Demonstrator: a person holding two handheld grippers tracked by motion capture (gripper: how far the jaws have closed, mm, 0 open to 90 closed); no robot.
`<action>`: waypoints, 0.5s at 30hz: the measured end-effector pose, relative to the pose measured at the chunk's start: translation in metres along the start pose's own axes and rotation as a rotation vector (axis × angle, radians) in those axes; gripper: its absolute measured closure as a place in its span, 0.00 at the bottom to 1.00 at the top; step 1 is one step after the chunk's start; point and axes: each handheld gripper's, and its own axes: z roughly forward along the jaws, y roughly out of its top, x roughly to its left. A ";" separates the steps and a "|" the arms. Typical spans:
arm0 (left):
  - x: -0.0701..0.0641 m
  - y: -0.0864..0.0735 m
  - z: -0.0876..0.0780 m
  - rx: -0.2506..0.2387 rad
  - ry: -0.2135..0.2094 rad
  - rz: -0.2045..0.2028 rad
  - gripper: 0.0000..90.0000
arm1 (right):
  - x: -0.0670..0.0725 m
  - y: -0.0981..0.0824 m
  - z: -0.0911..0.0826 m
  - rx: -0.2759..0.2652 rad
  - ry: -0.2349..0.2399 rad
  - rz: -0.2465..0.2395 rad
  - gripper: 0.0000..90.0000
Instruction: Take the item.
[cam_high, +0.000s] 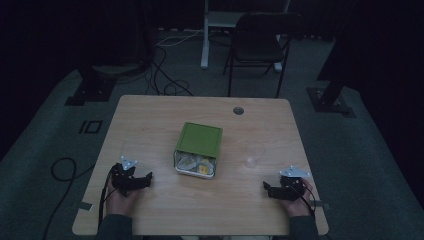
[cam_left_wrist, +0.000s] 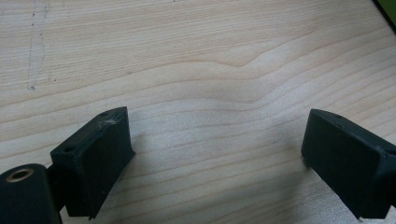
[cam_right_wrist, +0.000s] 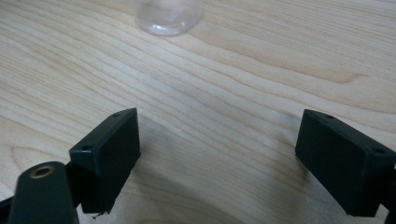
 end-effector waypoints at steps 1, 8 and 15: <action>0.000 0.000 0.000 0.000 0.000 0.000 0.10 | 0.000 0.000 0.000 0.000 0.000 0.000 0.15; 0.000 -0.002 -0.003 -0.009 -0.020 0.023 0.14 | 0.000 0.000 0.000 0.000 0.000 0.000 0.15; -0.004 -0.001 -0.006 0.002 -0.024 0.027 0.27 | 0.000 0.000 0.000 0.000 0.000 0.000 0.15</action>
